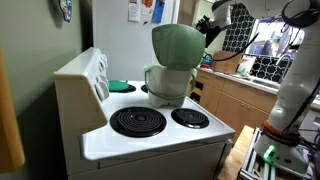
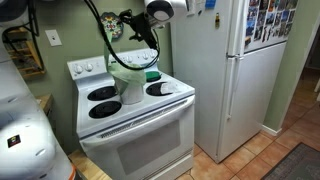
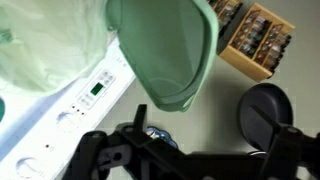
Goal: Open the trash can then put the tissue paper inside
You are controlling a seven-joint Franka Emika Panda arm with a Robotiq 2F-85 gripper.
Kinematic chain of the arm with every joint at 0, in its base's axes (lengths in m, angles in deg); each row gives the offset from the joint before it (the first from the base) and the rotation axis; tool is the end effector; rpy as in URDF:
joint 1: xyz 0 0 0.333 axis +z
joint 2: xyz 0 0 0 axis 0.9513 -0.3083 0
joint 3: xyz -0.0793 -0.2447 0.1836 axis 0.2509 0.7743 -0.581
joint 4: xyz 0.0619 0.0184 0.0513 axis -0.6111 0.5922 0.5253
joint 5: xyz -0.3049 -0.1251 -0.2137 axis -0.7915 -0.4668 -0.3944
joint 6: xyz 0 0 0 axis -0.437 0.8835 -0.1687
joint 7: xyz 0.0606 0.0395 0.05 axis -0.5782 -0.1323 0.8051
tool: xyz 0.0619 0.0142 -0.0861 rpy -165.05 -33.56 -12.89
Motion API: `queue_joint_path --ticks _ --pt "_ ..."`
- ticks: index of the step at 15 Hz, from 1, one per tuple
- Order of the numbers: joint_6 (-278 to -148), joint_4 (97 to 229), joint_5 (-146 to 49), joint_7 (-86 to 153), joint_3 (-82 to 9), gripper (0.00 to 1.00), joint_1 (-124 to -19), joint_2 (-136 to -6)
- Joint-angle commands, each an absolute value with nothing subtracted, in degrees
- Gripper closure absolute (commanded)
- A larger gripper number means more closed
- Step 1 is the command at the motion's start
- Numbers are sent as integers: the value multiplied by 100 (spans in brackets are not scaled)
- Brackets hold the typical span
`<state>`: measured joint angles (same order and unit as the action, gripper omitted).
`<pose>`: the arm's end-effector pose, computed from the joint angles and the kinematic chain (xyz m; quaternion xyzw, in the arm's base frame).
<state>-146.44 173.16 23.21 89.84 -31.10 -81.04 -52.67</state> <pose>0.5104 -0.0387 0.6070 -0.7404 -0.2845 -0.1340 0.5941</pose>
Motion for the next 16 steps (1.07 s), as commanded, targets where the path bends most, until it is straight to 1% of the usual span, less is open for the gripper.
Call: queue_joint_path --ticks 1,2,4,7,9,13,16 --pt "-15710 17578 1773 8888 -3132 0 -8107 -5050" --pt "-15231 17313 2038 8974 -3102 0 -8101 -5270" --pt "-15504 17335 1904 8971 -3103 0 -8100 -5269" --pt "-15545 17351 1879 8960 -3102 0 -8099 -5253" --pt "-16554 17234 1728 8909 -3158 0 -8072 -5443" --pt "-18169 16952 1235 9009 -3245 0 -7971 -6009" --pt "-18997 16765 584 8545 -3350 0 -7872 -6477"
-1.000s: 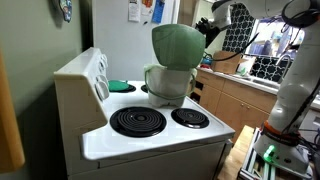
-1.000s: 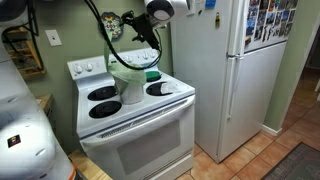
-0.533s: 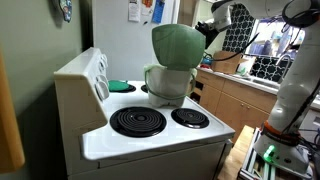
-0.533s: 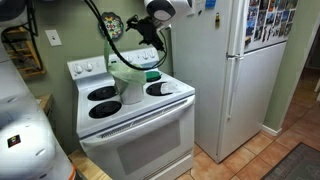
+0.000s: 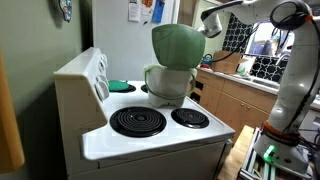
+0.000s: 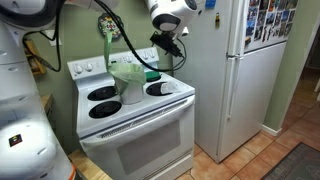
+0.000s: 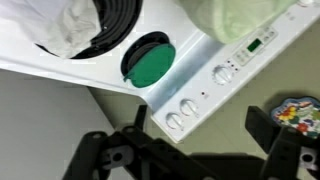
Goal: Open the trash can then put the tissue paper inside
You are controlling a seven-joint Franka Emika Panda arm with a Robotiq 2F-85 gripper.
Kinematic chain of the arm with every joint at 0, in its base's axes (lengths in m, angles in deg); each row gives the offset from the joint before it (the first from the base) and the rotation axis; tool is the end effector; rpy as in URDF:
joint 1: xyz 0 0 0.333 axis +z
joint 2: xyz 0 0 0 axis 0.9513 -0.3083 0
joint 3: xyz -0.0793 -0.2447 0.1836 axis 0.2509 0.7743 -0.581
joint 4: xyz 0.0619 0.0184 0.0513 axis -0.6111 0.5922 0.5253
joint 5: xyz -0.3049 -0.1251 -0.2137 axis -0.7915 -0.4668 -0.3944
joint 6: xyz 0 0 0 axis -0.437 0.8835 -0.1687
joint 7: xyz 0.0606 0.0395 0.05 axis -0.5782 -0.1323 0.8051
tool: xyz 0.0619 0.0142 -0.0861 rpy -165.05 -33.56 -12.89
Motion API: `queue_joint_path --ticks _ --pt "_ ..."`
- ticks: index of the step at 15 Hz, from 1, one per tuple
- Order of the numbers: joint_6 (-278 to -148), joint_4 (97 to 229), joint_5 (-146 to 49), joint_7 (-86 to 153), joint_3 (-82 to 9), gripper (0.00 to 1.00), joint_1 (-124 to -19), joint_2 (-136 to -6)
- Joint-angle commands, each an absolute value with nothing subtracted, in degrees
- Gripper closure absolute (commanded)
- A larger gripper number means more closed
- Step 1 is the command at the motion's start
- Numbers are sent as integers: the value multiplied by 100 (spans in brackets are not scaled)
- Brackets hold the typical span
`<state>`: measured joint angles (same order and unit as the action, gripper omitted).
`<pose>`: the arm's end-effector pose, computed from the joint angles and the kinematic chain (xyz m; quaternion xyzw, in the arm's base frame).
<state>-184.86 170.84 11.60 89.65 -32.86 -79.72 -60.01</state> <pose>0.6004 -0.0905 0.5432 -0.8779 -0.1536 -0.2560 0.3744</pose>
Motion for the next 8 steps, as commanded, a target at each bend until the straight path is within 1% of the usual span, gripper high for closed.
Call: queue_joint_path --ticks 1,3,6,7,8 --pt "-19103 16685 399 8171 -3378 0 -7847 -6653" --pt "-19322 16528 30 7620 -3431 0 -7807 -7004" --pt "-19225 16195 -444 6975 -3550 0 -7840 -7523" --pt "-19249 16527 -199 7348 -3652 0 -7962 -7174" --pt "-19253 16430 -296 7219 -3691 0 -7971 -7327"
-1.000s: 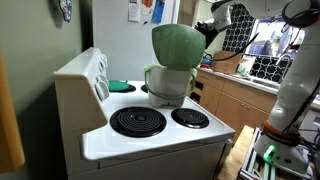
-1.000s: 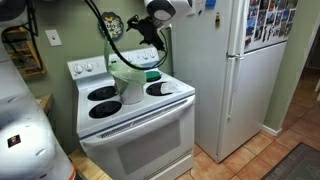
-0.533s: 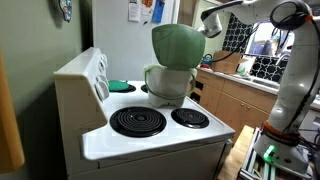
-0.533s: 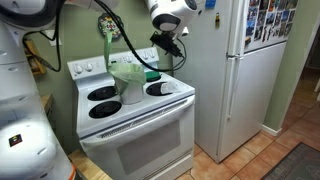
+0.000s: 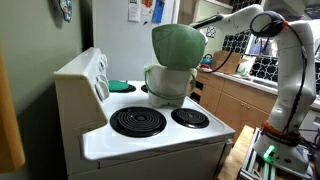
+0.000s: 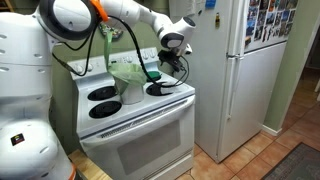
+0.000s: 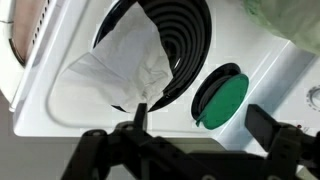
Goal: Open the trash can then put the tissue paper inside
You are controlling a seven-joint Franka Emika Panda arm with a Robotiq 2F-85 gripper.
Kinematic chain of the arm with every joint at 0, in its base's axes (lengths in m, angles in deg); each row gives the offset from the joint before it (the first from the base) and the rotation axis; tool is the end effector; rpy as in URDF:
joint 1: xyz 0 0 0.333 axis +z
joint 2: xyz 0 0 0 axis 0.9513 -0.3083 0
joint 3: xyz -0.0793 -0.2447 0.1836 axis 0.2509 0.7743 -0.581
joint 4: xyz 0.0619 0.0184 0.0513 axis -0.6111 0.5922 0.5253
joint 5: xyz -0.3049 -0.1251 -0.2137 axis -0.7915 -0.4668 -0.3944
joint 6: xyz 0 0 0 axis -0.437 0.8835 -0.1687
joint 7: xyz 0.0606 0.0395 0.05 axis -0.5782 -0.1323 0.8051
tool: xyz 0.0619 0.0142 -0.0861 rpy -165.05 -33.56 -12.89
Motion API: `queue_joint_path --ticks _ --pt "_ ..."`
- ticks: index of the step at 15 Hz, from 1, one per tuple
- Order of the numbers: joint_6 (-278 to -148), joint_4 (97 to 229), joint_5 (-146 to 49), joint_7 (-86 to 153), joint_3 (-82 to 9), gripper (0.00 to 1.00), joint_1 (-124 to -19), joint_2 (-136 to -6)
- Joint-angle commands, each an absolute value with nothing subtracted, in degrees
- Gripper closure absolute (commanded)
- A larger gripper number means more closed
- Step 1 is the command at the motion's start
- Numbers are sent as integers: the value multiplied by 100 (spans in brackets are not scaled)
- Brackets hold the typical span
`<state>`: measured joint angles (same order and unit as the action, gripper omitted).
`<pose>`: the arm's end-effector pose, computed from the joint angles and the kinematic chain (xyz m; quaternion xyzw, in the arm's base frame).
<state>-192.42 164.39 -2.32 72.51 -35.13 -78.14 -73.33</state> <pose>0.6601 -0.0806 0.4447 -0.9444 -0.0512 -0.1394 0.2932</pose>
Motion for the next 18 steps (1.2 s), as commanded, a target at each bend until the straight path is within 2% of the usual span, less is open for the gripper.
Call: queue_joint_path --ticks 1,15,16,17,18 --pt "-19255 16350 -331 7164 -3713 0 -7979 -7437" --pt "-19710 15217 -1633 5653 -3982 0 -7964 -8891" --pt "-19699 15141 -1713 5603 -4021 4 -7969 -8966" --pt "-19684 15075 -1790 5557 -4059 25 -7977 -9027" --pt "-19663 15004 -1860 5522 -4089 28 -7986 -9083"
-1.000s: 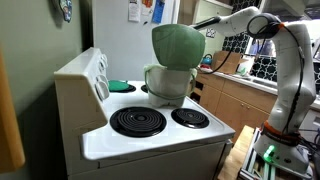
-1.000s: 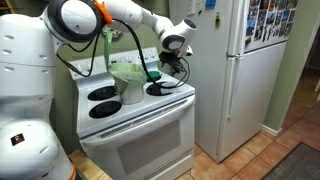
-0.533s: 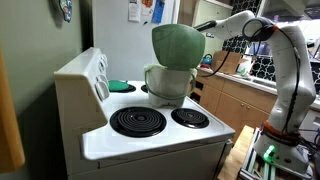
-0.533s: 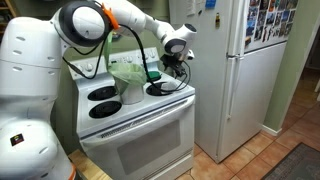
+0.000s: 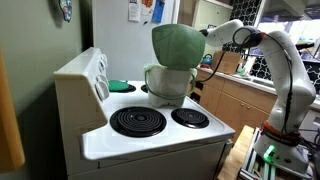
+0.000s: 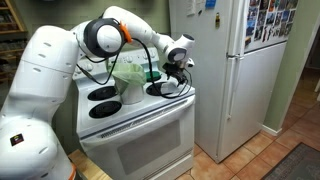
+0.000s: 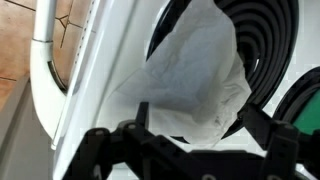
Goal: Open the trash can then put the tissue paper inside
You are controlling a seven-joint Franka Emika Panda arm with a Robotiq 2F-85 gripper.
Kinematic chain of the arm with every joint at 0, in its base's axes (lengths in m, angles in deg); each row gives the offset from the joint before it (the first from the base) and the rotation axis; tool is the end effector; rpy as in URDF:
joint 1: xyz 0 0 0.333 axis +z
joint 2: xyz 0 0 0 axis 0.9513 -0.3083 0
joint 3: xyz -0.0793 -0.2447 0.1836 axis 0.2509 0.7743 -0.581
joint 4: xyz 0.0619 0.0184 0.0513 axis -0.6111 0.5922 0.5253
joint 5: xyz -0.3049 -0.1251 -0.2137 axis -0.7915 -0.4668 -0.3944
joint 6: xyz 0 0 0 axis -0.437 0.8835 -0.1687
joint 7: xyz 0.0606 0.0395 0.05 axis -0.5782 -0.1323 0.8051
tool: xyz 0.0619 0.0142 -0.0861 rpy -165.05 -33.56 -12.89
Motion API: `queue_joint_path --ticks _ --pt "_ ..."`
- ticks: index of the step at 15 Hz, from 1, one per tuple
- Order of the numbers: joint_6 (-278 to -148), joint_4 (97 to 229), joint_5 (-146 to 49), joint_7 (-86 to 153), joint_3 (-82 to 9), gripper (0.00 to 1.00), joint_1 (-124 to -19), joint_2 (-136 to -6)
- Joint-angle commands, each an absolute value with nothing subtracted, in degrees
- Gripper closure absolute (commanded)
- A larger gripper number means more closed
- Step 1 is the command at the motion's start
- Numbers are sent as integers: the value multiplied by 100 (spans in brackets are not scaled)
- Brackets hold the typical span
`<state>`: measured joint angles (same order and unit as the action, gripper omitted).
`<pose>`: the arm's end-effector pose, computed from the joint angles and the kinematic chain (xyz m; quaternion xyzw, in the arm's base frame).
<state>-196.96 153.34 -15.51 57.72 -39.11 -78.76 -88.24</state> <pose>0.7170 -0.0695 0.3554 -0.9743 0.0146 -0.0719 0.2130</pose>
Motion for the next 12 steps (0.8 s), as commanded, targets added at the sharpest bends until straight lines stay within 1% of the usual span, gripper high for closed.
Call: queue_joint_path --ticks 1,3,4,9,10,12 --pt "-19687 14958 -1902 5502 -4116 32 -7995 -9125" --pt "-19634 14855 -1986 5493 -4159 47 -8030 -9185" --pt "-19608 14805 -2026 5487 -4175 57 -8047 -9212" --pt "-19497 14628 -2190 5482 -4225 94 -8093 -9338" --pt "-19476 14610 -2192 5489 -4243 99 -8110 -9353" --pt "-19374 14612 -2072 5578 -4333 100 -8212 -9314"
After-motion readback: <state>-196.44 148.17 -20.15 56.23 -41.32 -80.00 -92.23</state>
